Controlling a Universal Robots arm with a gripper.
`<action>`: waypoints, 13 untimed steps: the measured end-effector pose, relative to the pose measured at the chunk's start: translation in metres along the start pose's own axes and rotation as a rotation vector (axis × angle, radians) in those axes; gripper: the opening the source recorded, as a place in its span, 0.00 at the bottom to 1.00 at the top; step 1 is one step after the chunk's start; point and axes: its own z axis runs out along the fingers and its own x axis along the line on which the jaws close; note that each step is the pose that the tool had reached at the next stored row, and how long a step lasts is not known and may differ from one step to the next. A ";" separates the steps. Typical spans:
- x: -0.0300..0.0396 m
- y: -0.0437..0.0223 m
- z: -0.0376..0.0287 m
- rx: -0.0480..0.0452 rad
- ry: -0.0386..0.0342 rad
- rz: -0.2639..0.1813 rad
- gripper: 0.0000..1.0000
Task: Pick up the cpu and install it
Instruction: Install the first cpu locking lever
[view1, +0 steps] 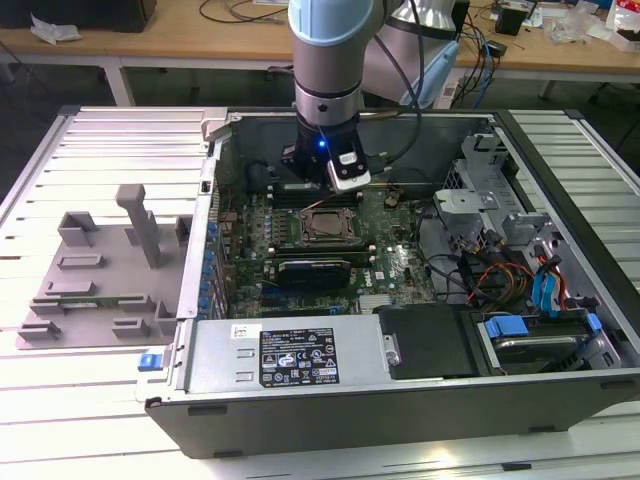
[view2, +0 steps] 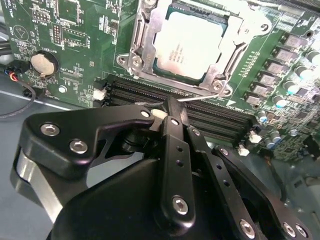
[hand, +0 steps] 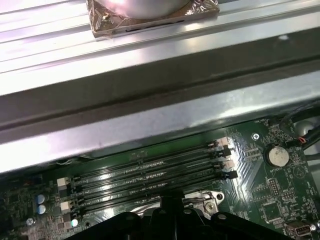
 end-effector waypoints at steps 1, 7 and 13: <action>-0.0003 0.0006 0.0010 0.0000 -0.0008 0.004 0.11; -0.0085 0.0014 0.0075 0.0007 -0.0053 0.027 0.11; -0.0141 0.0021 0.0113 0.0013 -0.0080 0.041 0.11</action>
